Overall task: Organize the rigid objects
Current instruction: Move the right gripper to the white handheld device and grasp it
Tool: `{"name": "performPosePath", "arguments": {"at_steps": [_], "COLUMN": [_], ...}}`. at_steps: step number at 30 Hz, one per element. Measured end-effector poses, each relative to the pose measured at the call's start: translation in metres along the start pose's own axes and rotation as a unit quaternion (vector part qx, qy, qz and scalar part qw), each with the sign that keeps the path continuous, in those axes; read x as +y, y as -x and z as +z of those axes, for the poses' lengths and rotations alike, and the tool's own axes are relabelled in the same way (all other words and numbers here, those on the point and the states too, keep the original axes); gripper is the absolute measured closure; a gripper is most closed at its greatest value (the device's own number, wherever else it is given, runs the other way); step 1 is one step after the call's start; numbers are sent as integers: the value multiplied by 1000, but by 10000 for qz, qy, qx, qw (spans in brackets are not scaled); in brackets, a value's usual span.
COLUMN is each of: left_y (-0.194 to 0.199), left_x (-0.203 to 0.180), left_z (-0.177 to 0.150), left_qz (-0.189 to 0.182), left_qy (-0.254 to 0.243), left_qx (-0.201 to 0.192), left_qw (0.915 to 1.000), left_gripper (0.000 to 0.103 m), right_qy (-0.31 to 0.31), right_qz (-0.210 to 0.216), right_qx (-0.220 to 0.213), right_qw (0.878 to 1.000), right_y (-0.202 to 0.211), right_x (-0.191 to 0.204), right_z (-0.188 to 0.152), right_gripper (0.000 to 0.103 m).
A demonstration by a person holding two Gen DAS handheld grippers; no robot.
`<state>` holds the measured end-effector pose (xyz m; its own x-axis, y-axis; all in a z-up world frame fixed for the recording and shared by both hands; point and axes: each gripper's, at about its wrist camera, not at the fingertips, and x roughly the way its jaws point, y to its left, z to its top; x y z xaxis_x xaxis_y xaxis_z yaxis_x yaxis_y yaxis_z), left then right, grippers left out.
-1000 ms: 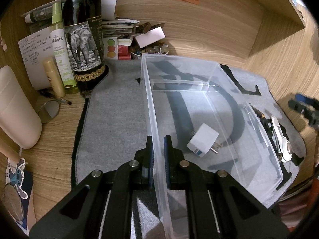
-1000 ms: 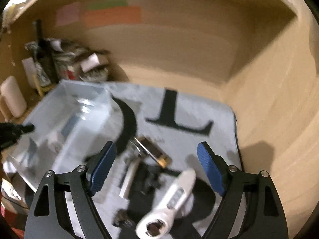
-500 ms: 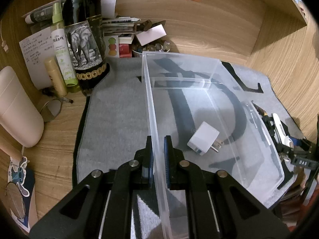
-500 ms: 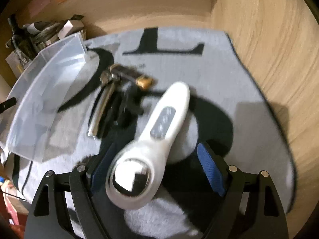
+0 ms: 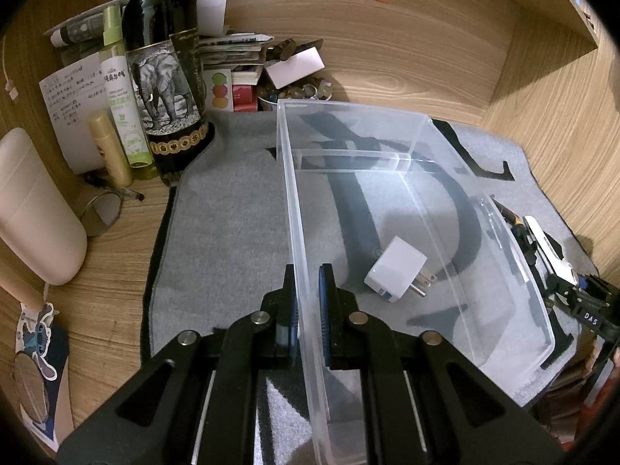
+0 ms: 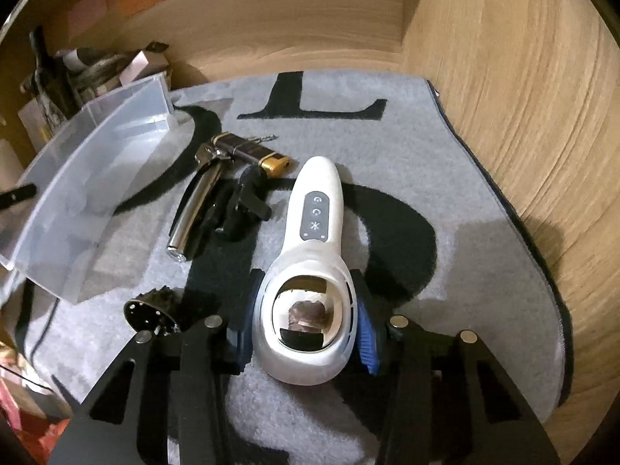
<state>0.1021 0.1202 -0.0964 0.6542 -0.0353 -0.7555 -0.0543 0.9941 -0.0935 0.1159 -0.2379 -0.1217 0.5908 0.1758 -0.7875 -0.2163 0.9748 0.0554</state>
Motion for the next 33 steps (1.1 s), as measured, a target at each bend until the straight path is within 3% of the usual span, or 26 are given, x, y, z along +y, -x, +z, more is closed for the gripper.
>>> {"name": "performPosePath", "arguments": {"at_steps": [7,18,33], "left_y": [0,0,-1], "left_x": [0,1,1], "left_z": [0,0,1], "left_qz": [1,-14,-100], "left_qy": [-3,45,96], "left_qx": [-2,-16,-46], "left_qw": [10000,10000,9999], "left_gripper": [94,94,94], "right_qy": [3,297,905], "right_qz": [-46,-114,-51], "right_qx": [-231,-890,-1525], "right_qw": [9997,9955,9841], "right_y": [13,41,64], "right_x": [-1,6,47], "right_z": [10,55,107], "right_gripper": [64,65,65]}}
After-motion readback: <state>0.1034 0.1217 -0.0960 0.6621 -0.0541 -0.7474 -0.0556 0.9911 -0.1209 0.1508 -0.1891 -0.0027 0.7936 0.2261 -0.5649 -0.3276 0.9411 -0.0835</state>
